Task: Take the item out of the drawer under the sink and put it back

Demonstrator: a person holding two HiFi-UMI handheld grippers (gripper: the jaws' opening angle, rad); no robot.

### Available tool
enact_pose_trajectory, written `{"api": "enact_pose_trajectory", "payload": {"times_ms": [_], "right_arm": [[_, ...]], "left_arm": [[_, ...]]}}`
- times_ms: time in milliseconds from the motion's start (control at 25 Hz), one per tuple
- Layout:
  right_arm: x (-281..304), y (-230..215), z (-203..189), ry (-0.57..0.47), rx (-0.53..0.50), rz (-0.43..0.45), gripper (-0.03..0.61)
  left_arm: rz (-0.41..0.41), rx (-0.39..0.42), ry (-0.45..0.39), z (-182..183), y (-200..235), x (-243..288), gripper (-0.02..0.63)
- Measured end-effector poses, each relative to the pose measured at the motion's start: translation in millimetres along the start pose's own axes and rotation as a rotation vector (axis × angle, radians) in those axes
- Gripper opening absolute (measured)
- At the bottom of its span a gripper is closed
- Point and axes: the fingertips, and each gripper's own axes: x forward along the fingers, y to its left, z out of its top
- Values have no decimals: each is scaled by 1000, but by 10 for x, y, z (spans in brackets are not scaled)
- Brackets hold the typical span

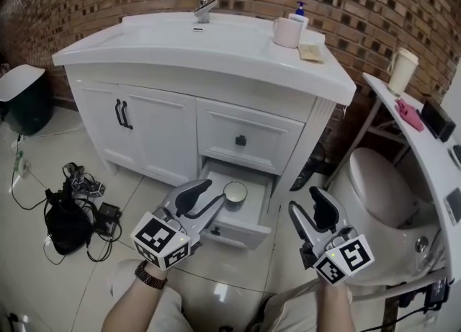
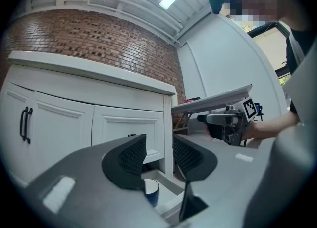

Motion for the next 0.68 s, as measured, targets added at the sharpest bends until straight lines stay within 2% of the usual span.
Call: {"api": "enact_pose_trajectory", "payload": {"times_ms": [120,400,680], "right_arm": [[5,-8,79,-30,18,-5,242],[62,74,-128,45,-3,34,238],[187,23,-75,19,-21,39,227]], "left_arm": [[-20,20,-7,66,-67,-17,170],[-60,101,10,100,-255,-97,170],[-48,69,-2,80,-158,-59,170]]}}
